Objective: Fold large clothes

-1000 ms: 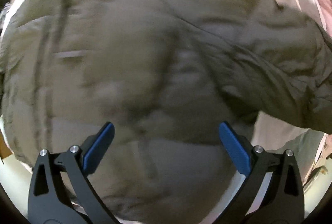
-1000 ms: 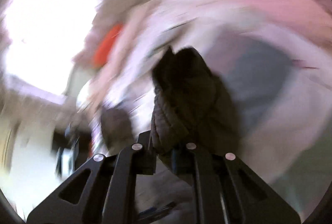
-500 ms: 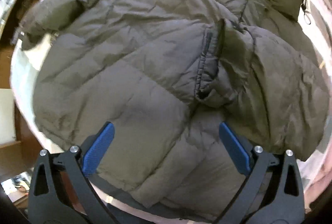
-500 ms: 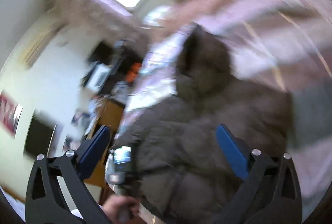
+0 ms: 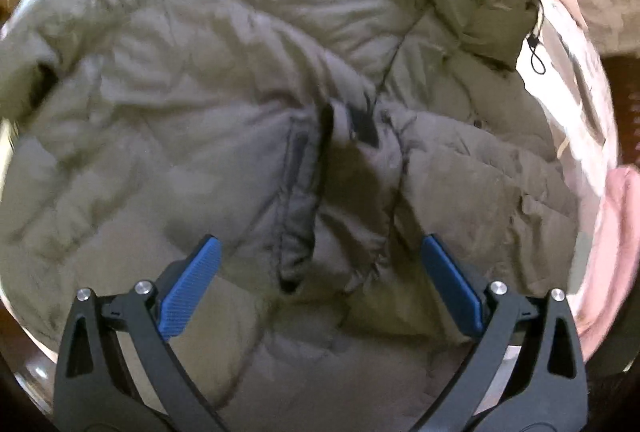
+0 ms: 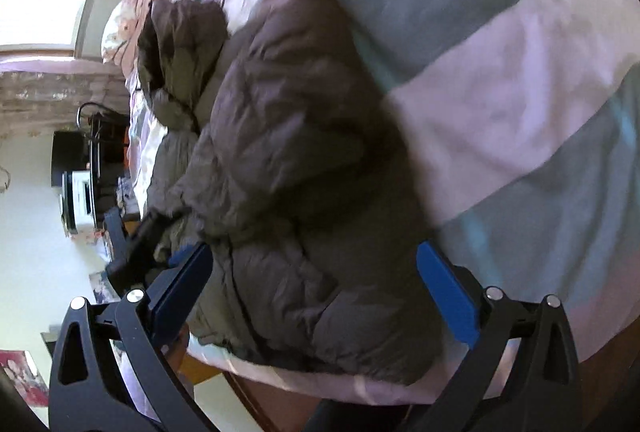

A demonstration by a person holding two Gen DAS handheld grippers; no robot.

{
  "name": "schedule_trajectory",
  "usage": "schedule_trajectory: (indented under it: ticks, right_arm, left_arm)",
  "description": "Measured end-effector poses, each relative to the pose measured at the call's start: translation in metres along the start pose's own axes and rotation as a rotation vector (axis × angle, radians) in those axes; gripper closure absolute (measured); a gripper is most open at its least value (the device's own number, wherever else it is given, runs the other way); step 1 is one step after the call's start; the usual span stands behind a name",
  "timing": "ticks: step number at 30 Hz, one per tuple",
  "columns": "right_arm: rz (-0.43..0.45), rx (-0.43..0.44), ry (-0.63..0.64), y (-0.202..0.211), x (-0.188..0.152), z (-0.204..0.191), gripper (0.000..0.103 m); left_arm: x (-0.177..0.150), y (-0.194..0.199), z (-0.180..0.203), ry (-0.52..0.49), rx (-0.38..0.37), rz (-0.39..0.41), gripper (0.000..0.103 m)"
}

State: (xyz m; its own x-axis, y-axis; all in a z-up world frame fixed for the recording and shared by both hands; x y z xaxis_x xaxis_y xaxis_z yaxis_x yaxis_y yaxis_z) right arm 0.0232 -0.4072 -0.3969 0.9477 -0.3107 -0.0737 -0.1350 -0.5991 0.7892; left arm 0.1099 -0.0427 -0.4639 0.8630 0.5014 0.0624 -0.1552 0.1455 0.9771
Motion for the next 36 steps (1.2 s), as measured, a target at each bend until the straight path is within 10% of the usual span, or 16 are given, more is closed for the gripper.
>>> schedule_trajectory:
  ticks: [3, 8, 15, 21, 23, 27, 29, 36]
  right_arm:
    - [-0.038, 0.005, -0.011, -0.015, -0.005, -0.016, 0.001]
    - [-0.074, 0.003, 0.014, -0.034, -0.016, -0.032, 0.001]
    - [-0.081, -0.005, -0.013, -0.061, -0.017, -0.036, 0.001]
    - [-0.080, -0.014, -0.029, -0.074, -0.020, -0.047, 0.001]
    - [-0.082, -0.030, -0.029, -0.079, -0.021, -0.050, 0.001]
    - [-0.087, -0.030, -0.041, -0.090, -0.022, -0.057, 0.001]
    - [-0.088, -0.040, -0.037, -0.095, -0.023, -0.062, 0.001]
    - [-0.045, -0.055, -0.037, -0.094, -0.013, -0.072, 0.001]
  left_arm:
    - [0.005, -0.010, 0.015, -0.116, 0.036, -0.001, 0.002]
    - [0.036, -0.031, -0.001, 0.013, -0.241, -0.105, 0.002]
    - [0.038, -0.055, 0.029, -0.106, -0.267, -0.246, 0.002]
    - [0.060, -0.028, 0.043, -0.041, -0.500, -0.210, 0.002]
    - [0.066, -0.040, 0.050, -0.047, -0.480, -0.228, 0.012]
    - [0.079, -0.061, 0.054, -0.120, -0.358, -0.254, 0.080]
    - [0.049, -0.055, 0.038, -0.114, -0.363, -0.256, 0.089]
    - [0.105, 0.000, -0.033, -0.043, -0.282, -0.035, 0.101]
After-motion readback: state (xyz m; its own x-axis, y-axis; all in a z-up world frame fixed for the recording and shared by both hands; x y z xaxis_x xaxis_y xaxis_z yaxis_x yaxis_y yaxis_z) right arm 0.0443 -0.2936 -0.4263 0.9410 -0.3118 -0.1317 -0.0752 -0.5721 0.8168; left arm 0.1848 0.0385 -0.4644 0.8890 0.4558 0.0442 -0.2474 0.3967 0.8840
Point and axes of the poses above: each gripper's, at about its wrist camera, not at the fingertips, and y roughly against the way its jaws point, z to its right, x to its top, the point moved 6 cm from there along -y, roughly the way its jaws point, and after that the axes turned 1 degree about -y, right-handed, at the moved point
